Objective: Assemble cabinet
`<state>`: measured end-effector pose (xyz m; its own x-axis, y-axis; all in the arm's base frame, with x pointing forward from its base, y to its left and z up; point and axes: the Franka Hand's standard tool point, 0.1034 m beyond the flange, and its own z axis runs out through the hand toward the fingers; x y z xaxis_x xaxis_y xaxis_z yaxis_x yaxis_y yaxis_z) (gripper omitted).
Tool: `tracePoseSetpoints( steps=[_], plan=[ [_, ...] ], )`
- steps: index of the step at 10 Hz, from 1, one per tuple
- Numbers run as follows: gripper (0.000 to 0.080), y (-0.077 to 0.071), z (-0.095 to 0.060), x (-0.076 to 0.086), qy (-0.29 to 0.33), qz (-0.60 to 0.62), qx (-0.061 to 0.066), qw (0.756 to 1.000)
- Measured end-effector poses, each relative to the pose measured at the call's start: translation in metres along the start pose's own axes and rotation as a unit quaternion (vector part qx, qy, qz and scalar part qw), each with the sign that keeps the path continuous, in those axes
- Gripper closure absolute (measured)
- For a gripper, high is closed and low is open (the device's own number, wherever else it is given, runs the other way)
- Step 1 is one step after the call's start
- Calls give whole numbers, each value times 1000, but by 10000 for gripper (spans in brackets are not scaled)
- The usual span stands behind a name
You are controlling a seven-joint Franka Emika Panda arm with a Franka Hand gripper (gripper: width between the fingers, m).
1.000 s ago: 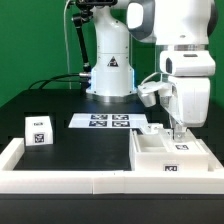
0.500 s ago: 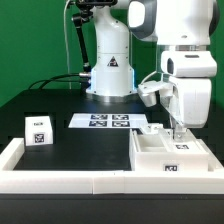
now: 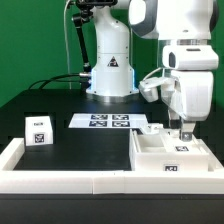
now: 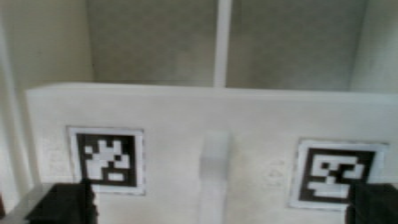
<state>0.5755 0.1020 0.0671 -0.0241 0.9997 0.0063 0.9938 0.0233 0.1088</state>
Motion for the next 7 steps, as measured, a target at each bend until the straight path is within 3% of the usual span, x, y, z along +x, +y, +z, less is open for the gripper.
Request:
tracePoseSetpoints(
  steps=[1, 5, 7],
  plan=[
    [27, -14, -9, 1, -4, -2, 2, 1000],
    [2, -55, -36, 12, -11, -25, 3, 1000],
    [2, -75, -35, 12, -8, -52, 2, 999]
  ],
)
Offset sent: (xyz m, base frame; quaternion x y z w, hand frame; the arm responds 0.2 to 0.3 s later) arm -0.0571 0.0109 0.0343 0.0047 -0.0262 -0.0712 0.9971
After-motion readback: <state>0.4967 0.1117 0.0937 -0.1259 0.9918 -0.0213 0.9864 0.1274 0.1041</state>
